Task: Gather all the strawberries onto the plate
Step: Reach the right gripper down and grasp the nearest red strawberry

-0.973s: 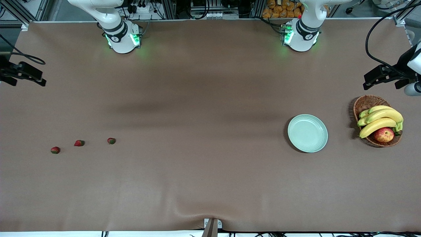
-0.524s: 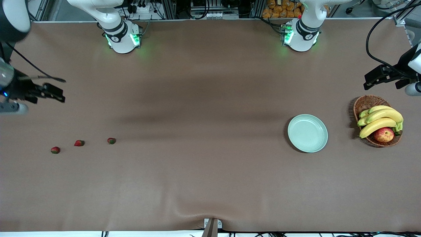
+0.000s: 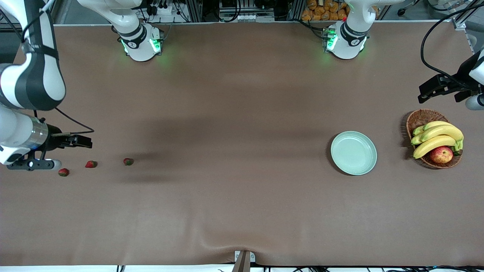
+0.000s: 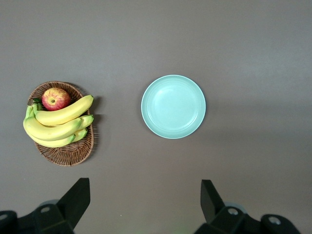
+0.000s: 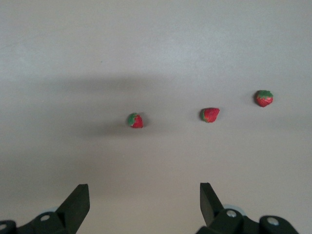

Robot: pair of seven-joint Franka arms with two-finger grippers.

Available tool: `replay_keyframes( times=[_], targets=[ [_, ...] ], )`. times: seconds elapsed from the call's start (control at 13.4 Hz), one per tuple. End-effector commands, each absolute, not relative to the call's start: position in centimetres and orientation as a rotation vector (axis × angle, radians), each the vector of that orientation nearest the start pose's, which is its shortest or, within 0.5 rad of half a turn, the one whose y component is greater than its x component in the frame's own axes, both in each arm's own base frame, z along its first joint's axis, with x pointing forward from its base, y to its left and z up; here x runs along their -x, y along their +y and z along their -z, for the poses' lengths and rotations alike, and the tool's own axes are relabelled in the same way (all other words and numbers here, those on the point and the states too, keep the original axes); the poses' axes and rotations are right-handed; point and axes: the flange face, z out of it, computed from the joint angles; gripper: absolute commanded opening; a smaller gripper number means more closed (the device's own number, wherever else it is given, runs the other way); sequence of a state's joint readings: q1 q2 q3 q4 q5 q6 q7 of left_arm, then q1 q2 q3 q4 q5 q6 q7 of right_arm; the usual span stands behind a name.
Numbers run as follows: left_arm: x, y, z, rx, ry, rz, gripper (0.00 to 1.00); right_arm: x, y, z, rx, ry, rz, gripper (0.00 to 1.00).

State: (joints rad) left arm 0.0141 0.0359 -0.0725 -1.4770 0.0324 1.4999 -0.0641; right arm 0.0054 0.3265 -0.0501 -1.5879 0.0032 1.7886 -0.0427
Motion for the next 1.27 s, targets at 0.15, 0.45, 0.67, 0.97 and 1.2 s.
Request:
replay_keyframes(
  times=[0.15, 0.45, 0.67, 0.97, 1.2],
  targets=[
    [-56.0, -2.7, -64.4, 3.136, 0.011, -0.009, 1.00, -65.9, -0.7, -36.8, 3.123, -0.107, -0.300, 1.00],
    [-56.0, -2.7, -64.3, 3.136, 0.009, -0.011, 1.00, -65.3, 1.2, -32.8, 3.112, -0.329, -0.319, 1.00],
    [-56.0, -2.7, -64.2, 3.136, 0.011, -0.014, 1.00, -64.5, 1.0, -29.3, 3.089, -0.524, -0.226, 1.00],
    [-56.0, -2.8, -64.0, 3.136, 0.014, -0.021, 1.00, -64.0, 1.9, -26.7, 3.060, -0.716, -0.156, 1.00],
    [-56.0, -2.8, -64.0, 3.136, 0.014, -0.021, 1.00, -63.9, 1.9, -24.4, 3.030, -0.862, -0.159, 1.00]
  ],
)
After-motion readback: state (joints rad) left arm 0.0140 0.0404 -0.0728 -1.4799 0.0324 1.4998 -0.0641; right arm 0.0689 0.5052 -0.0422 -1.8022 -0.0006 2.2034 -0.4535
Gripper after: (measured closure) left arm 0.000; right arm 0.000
